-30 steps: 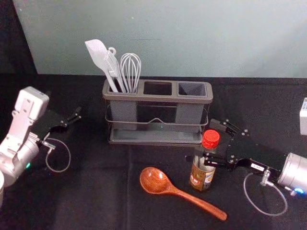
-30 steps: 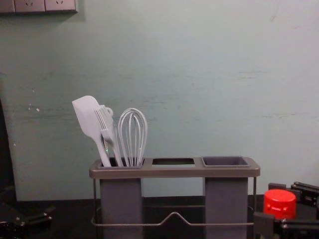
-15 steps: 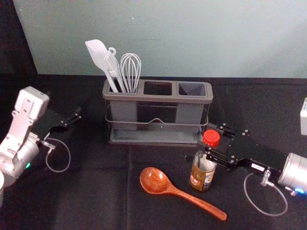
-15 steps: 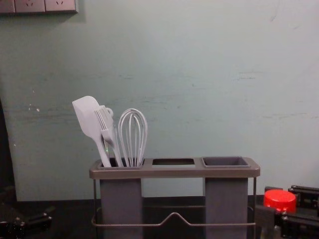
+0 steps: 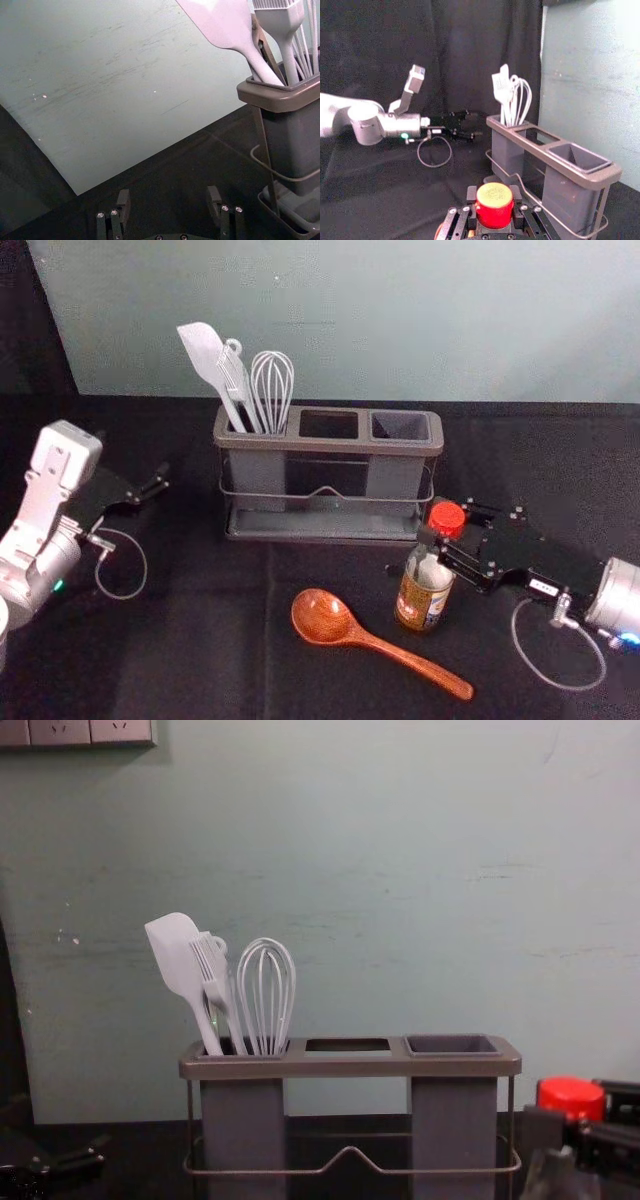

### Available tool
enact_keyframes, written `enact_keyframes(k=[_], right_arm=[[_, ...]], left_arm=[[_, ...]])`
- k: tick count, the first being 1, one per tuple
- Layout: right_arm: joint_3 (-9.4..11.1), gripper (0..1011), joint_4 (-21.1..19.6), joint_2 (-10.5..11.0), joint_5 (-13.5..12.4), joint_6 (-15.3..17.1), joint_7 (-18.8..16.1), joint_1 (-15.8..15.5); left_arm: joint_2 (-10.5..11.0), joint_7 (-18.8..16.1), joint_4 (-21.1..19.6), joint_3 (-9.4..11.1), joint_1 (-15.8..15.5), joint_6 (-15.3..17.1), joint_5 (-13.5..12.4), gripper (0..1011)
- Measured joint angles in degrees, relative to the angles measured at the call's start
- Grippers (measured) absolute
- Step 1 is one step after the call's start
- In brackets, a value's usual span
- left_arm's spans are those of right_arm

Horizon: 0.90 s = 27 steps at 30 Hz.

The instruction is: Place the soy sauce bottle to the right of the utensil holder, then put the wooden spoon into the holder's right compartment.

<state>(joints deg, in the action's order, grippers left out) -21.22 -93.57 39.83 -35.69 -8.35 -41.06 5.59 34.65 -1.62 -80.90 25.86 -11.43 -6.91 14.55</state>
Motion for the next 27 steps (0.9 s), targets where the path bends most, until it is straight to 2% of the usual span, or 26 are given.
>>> enact_keyframes(k=[3, 7, 11, 14, 15, 19, 20, 22, 27], right_arm=[[0.8, 386, -1.1, 0.4, -1.1, 0.1, 0.0, -0.7], [2.7, 386, -3.4, 1.6, -2.6, 0.2, 0.6, -2.1], [5.6, 385, -5.8, 3.4, -4.0, -0.2, 1.4, -4.2], [9.4, 385, -7.6, 5.8, -5.3, -1.0, 2.2, -7.1], [9.4, 386, -7.6, 5.8, -5.3, -1.0, 2.2, -7.1], [13.5, 386, -8.2, 7.7, -6.0, -1.4, 2.8, -9.6], [13.5, 386, -8.2, 7.7, -6.0, -1.4, 2.8, -9.6], [15.2, 386, -7.3, 8.0, -6.1, -1.5, 3.2, -10.1], [15.5, 385, -5.3, 7.3, -5.5, -1.0, 3.4, -8.6]], left_arm=[[0.0, 0.0, 0.0, 0.0, 0.0, 0.0, 0.0, 1005], [0.0, 0.0, 0.0, 0.0, 0.0, 0.0, 0.0, 1005], [0.0, 0.0, 0.0, 0.0, 0.0, 0.0, 0.0, 1005], [0.0, 0.0, 0.0, 0.0, 0.0, 0.0, 0.0, 1005], [0.0, 0.0, 0.0, 0.0, 0.0, 0.0, 0.0, 1005], [0.0, 0.0, 0.0, 0.0, 0.0, 0.0, 0.0, 1005], [0.0, 0.0, 0.0, 0.0, 0.0, 0.0, 0.0, 1005], [0.0, 0.0, 0.0, 0.0, 0.0, 0.0, 0.0, 1005], [0.0, 0.0, 0.0, 0.0, 0.0, 0.0, 0.0, 1005]])
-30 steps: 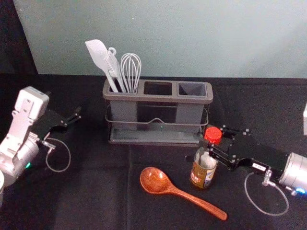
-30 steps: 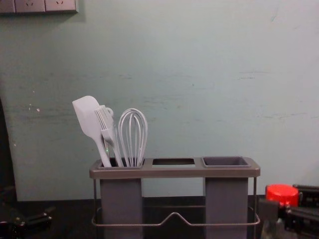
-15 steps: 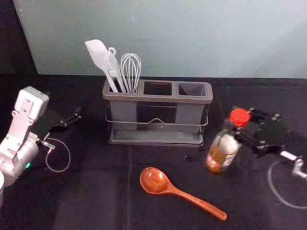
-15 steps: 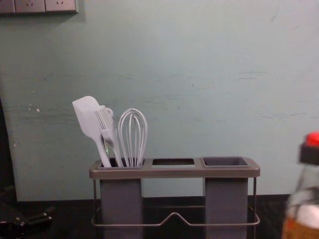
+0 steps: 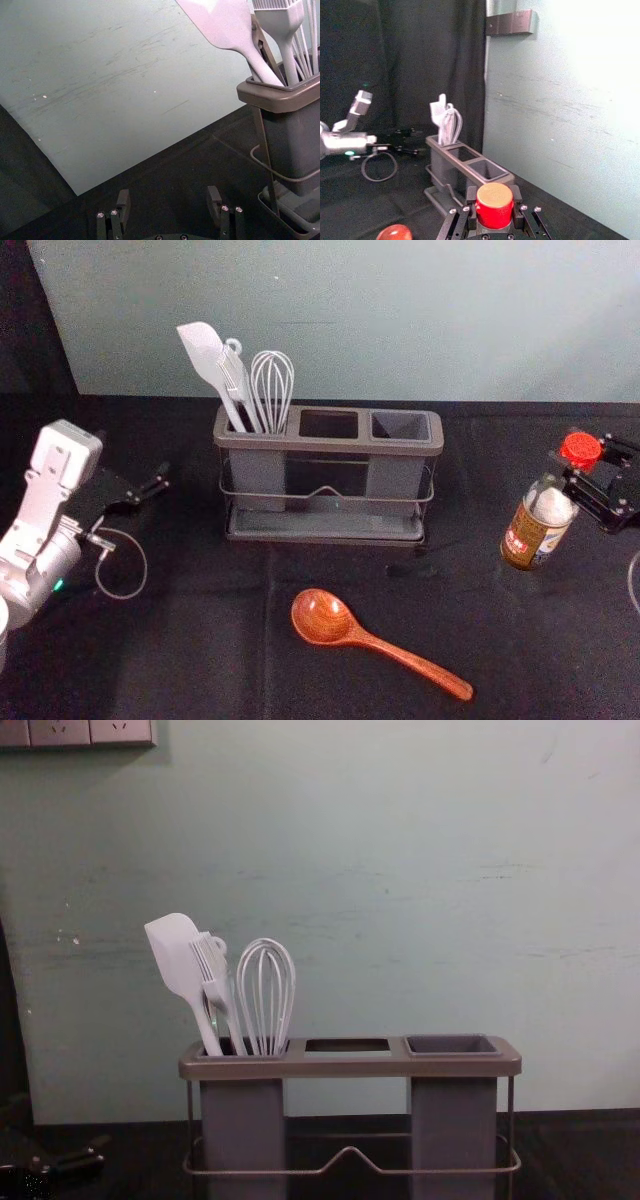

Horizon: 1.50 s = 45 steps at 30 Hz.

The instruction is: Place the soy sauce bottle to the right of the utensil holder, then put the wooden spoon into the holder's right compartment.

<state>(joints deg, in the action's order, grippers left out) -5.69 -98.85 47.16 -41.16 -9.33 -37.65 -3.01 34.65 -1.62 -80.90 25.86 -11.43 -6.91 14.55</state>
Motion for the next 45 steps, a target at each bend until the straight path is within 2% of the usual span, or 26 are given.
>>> enact_keyframes(k=[3, 10, 11, 13, 20, 29, 45], right_arm=[[-0.9, 386, 1.6, -1.0, 0.8, 0.6, 0.2, 1.9], [-4.4, 386, 6.4, -4.3, 3.2, 2.0, 0.5, 7.5], [-4.4, 386, 6.4, -4.3, 3.2, 2.0, 0.5, 7.5], [-6.2, 386, 8.7, -5.8, 4.4, 2.4, 0.5, 9.9], [-9.1, 386, 14.1, -8.9, 7.2, 2.1, 0.7, 14.6], [-11.4, 386, 18.5, -11.7, 10.4, 1.4, 1.0, 18.6], [-12.9, 386, 24.4, -15.2, 11.5, 1.5, 0.6, 22.6]], left_arm=[[0.0, 0.0, 0.0, 0.0, 0.0, 0.0, 0.0, 1005], [0.0, 0.0, 0.0, 0.0, 0.0, 0.0, 0.0, 1005], [0.0, 0.0, 0.0, 0.0, 0.0, 0.0, 0.0, 1005], [0.0, 0.0, 0.0, 0.0, 0.0, 0.0, 0.0, 1005], [0.0, 0.0, 0.0, 0.0, 0.0, 0.0, 0.0, 1005], [0.0, 0.0, 0.0, 0.0, 0.0, 0.0, 0.0, 1005], [0.0, 0.0, 0.0, 0.0, 0.0, 0.0, 0.0, 1005]])
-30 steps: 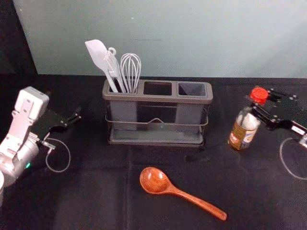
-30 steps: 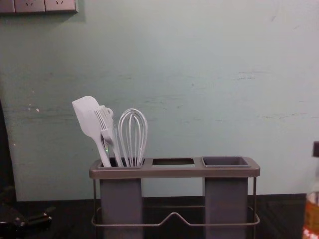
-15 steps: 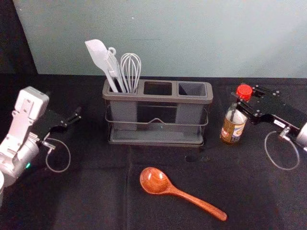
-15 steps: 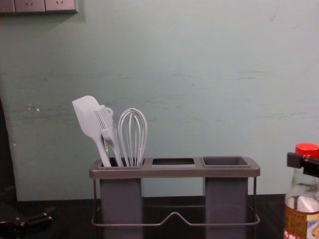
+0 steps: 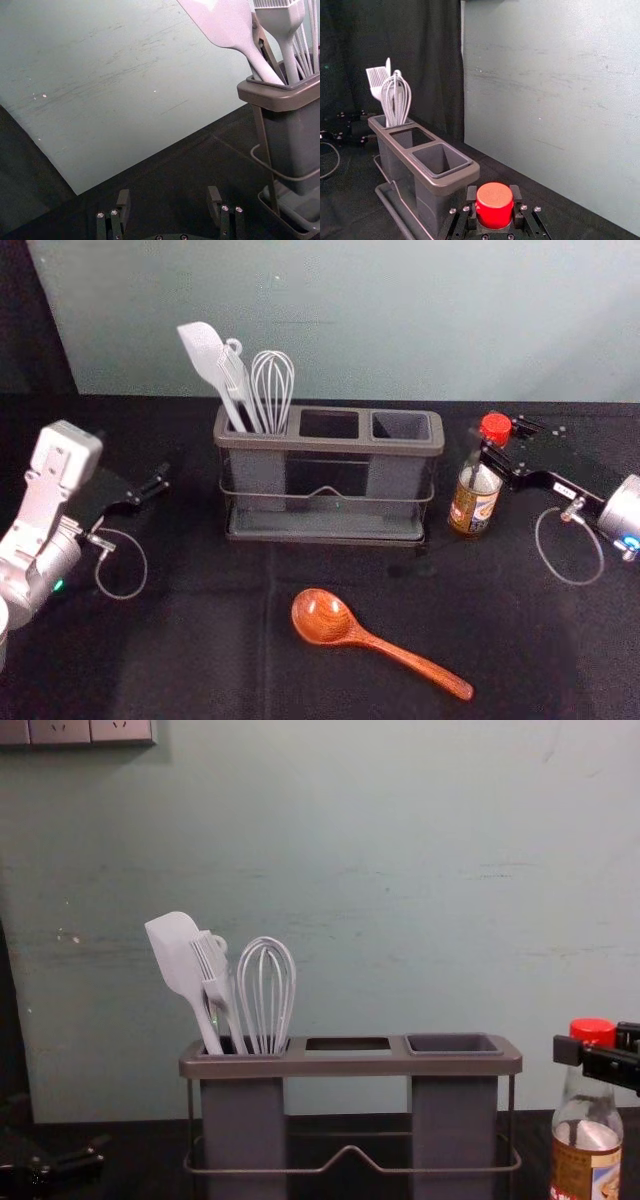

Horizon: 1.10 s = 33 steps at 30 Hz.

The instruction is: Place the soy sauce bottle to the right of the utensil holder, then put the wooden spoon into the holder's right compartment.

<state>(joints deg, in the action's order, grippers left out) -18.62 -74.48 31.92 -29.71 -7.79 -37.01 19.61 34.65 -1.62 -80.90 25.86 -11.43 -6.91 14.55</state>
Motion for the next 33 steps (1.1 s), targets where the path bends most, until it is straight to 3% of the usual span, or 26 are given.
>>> enact_keyframes(k=[19, 23, 33], right_arm=[[-0.2, 385, 1.1, -0.7, 0.0, 0.4, -0.3, 0.8], [-0.2, 446, 1.1, -0.7, 0.0, 0.4, -0.3, 0.8], [-0.2, 758, 1.0, -0.7, 0.0, 0.3, -0.3, 0.7]], left_arm=[[0.0, 0.0, 0.0, 0.0, 0.0, 0.0, 0.0, 1005], [0.0, 0.0, 0.0, 0.0, 0.0, 0.0, 0.0, 1005], [0.0, 0.0, 0.0, 0.0, 0.0, 0.0, 0.0, 1005]])
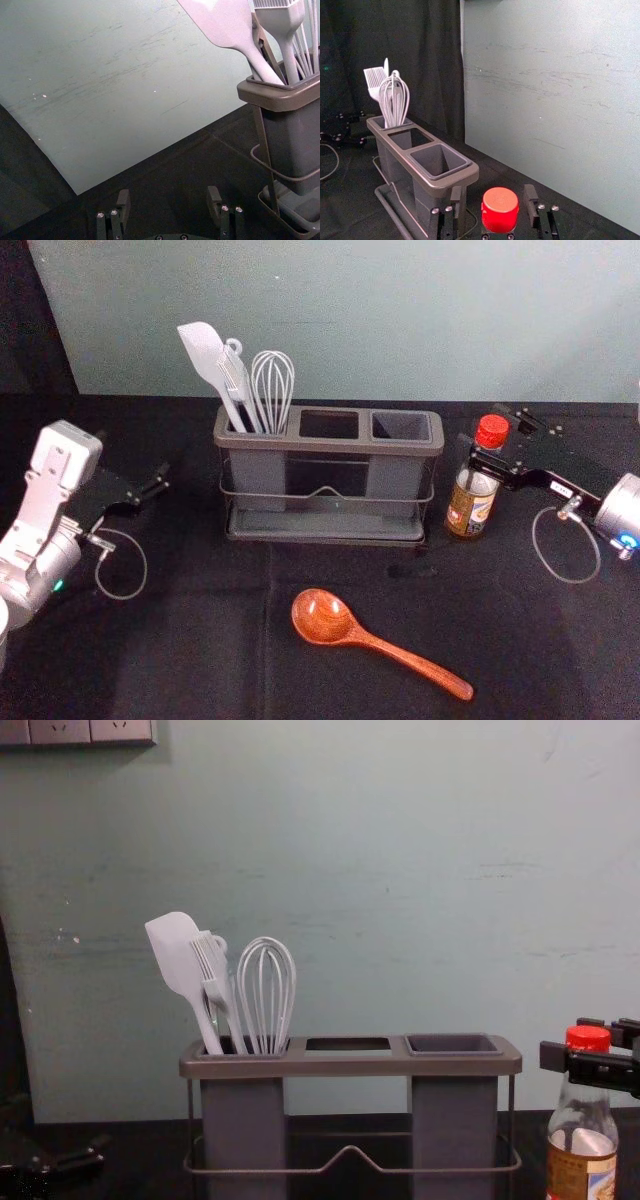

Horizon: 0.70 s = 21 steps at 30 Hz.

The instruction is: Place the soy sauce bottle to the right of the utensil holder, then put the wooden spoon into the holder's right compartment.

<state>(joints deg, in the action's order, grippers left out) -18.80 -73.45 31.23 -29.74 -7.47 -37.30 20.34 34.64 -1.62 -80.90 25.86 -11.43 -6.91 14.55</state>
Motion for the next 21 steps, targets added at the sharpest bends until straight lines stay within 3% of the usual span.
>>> enact_keyframes(k=[8, 15, 21], right_arm=[[0.0, 994, 0.0, 0.0, 0.0, 0.0, 0.0, 0.0], [0.0, 1003, 0.0, 0.0, 0.0, 0.0, 0.0, 0.0], [0.8, 1003, -4.3, 1.6, 1.0, -1.7, 0.4, -1.2]], left_arm=[[0.0, 0.0, 0.0, 0.0, 0.0, 0.0, 0.0, 1005], [0.0, 0.0, 0.0, 0.0, 0.0, 0.0, 0.0, 1005], [0.0, 0.0, 0.0, 0.0, 0.0, 0.0, 0.0, 1005]])
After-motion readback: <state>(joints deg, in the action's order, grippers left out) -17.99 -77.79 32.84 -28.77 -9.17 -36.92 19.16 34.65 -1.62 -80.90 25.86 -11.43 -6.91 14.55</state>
